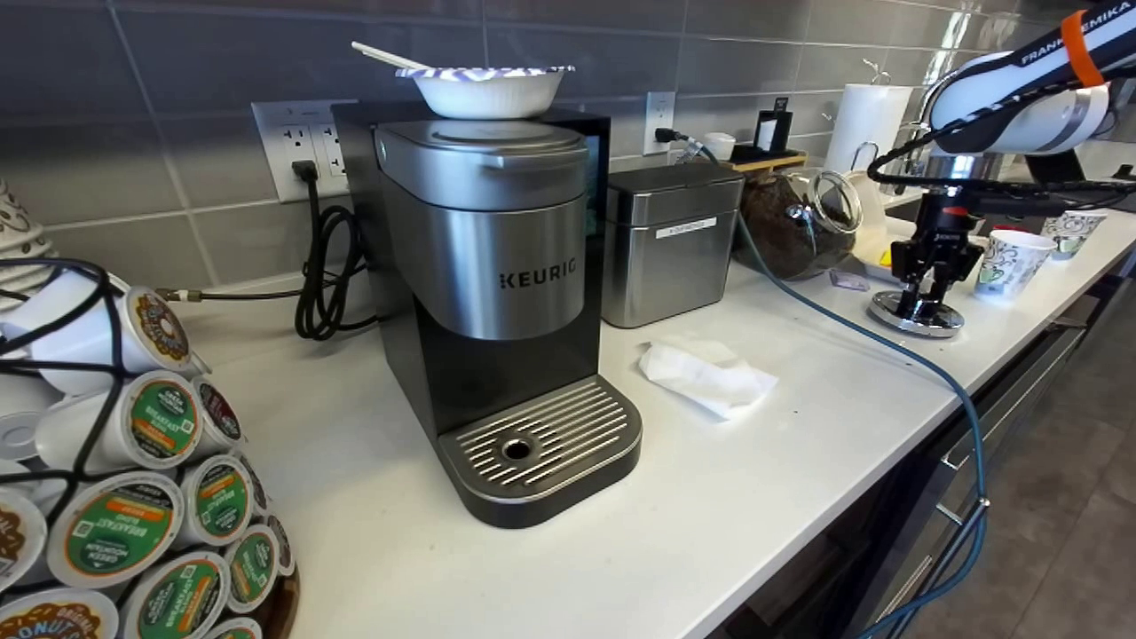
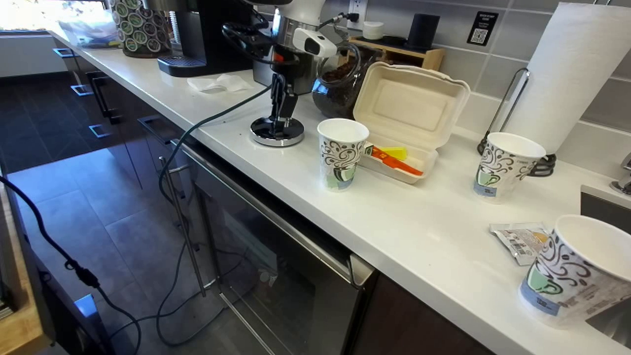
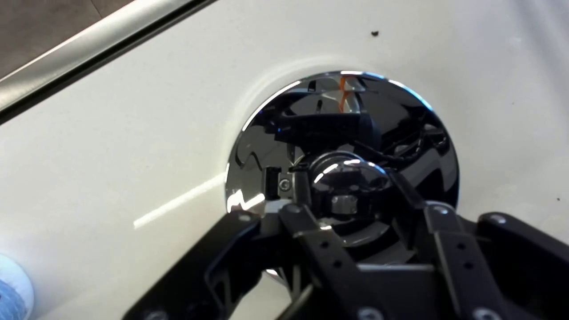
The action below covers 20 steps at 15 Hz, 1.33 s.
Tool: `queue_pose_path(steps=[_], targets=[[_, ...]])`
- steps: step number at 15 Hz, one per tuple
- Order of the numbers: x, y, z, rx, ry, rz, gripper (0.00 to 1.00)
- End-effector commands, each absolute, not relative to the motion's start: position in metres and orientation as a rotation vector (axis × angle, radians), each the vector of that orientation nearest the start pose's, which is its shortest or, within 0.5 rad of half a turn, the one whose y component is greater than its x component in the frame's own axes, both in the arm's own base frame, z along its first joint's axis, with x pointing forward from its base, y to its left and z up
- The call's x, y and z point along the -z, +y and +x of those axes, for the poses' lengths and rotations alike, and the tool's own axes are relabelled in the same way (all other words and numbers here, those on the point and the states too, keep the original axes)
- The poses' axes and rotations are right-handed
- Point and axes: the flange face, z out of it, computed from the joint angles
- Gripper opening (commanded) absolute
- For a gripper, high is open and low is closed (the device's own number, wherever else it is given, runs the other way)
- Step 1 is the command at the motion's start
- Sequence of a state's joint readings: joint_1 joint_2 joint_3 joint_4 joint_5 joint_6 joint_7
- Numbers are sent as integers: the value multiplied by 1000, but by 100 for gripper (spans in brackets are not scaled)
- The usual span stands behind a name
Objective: Remove the lid from the container
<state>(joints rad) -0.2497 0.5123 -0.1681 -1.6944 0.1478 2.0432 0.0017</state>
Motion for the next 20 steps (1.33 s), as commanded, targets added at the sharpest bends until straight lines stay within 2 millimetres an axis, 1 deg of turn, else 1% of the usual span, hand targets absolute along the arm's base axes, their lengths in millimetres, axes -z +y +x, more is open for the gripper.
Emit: queue_pose_path(steps=[1, 5, 9, 10, 11, 12, 15, 18, 20], targets=[[-286, -253, 614, -258, 760, -2975, 21], [-282, -254, 617, -265, 776, -2971, 21], [-282, -254, 620, -265, 783, -2968, 21], [-283, -253, 620, -265, 785, -2967, 71], [-284, -254, 620, -270, 787, -2964, 72], [-284, -254, 620, -267, 790, -2964, 77], [-292, -251, 616, -287, 800, -2955, 100], [-310, -248, 608, -263, 803, -2937, 100], [-329, -245, 602, -144, 704, -2906, 100]])
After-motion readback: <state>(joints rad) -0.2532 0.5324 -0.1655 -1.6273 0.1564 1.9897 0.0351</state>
